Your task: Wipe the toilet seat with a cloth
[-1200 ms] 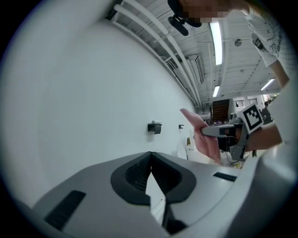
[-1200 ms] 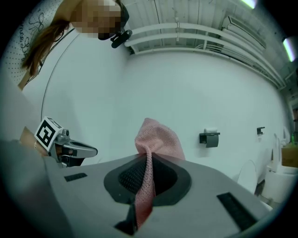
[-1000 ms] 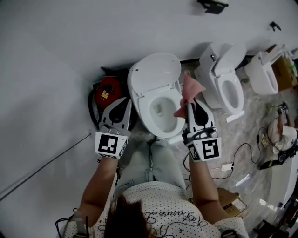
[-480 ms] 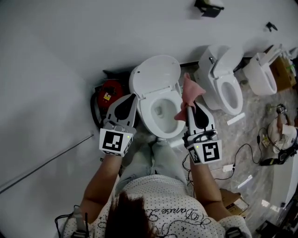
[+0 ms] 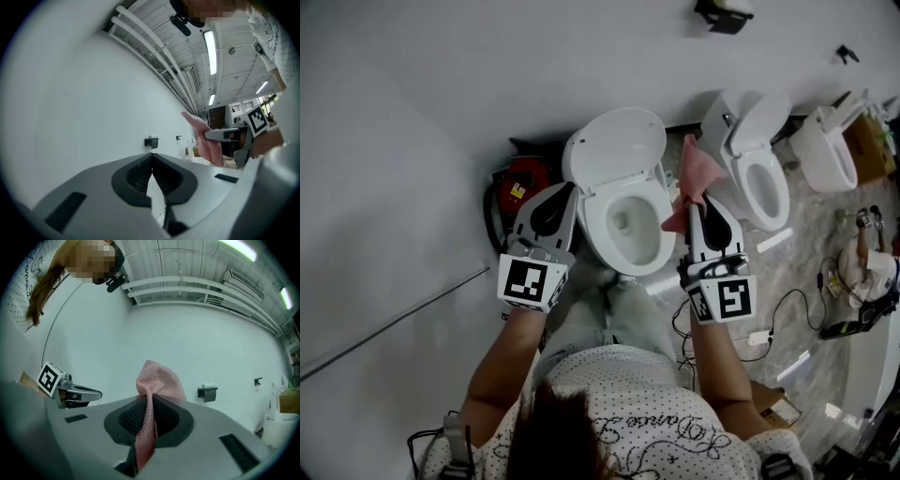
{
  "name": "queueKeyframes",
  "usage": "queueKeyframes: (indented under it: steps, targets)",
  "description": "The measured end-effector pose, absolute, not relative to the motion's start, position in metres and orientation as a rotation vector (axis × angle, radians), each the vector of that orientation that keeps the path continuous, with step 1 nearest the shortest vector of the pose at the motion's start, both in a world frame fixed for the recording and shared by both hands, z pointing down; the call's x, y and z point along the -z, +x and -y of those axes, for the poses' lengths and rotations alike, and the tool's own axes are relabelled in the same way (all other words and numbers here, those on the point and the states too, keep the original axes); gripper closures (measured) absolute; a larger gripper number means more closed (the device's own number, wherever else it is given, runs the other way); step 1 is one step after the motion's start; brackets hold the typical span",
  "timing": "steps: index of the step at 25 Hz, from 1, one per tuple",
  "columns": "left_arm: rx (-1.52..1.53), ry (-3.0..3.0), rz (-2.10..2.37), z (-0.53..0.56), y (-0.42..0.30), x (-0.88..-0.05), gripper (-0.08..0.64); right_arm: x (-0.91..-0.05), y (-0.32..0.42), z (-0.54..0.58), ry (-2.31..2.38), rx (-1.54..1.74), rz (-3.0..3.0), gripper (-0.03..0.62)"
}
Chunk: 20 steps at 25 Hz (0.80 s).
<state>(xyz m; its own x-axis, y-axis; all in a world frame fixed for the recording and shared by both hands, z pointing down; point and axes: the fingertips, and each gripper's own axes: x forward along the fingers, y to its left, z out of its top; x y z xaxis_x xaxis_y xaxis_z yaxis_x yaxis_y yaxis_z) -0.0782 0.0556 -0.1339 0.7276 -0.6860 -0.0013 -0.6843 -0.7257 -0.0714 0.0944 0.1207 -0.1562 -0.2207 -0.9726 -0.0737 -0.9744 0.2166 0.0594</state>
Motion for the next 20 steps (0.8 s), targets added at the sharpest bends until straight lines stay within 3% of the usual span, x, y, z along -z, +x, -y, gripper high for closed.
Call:
queueKeyframes:
  steps: [20]
  targets:
    - [0.069, -2.853, -1.137, -0.06, -0.08, 0.141, 0.558, 0.162, 0.095, -0.124, -2.026, -0.121, -2.418, 0.558]
